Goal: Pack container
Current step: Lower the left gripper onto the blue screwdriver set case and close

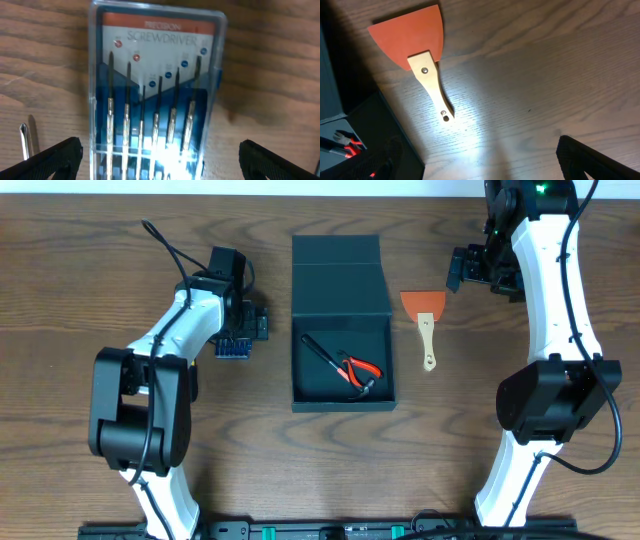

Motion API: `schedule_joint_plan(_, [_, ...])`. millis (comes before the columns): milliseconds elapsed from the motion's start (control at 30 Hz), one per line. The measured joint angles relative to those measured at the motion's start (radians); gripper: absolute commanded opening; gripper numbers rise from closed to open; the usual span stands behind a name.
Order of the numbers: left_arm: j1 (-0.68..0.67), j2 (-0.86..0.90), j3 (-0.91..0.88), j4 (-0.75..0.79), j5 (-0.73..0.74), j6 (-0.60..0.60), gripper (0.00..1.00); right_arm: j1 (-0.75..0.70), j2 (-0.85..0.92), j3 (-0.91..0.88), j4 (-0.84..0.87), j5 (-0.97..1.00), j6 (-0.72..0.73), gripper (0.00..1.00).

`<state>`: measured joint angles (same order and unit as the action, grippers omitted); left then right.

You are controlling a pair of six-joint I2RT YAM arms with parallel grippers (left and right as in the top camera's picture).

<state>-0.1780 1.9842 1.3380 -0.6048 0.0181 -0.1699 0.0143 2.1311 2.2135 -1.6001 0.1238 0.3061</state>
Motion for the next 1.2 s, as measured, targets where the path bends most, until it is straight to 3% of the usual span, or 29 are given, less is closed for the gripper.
schedule_joint_plan(300, [0.000,0.029,0.002,0.029,-0.008,-0.038,0.99,0.000,0.000,0.000,0.000,0.000,0.000,0.99])
schedule_joint_plan(567, [0.000,0.059,0.019,0.031,-0.003,0.007,0.98,0.000,0.000,0.000,0.000,0.000,0.000,0.99])
schedule_joint_plan(967, [0.016,0.161,0.194,-0.149,0.007,0.063,0.98,0.000,0.000,0.000,0.000,0.000,0.000,0.99])
schedule_joint_plan(1200, [0.031,0.174,0.216,-0.175,0.012,0.066,0.98,0.000,0.000,0.000,0.000,0.000,0.000,0.99])
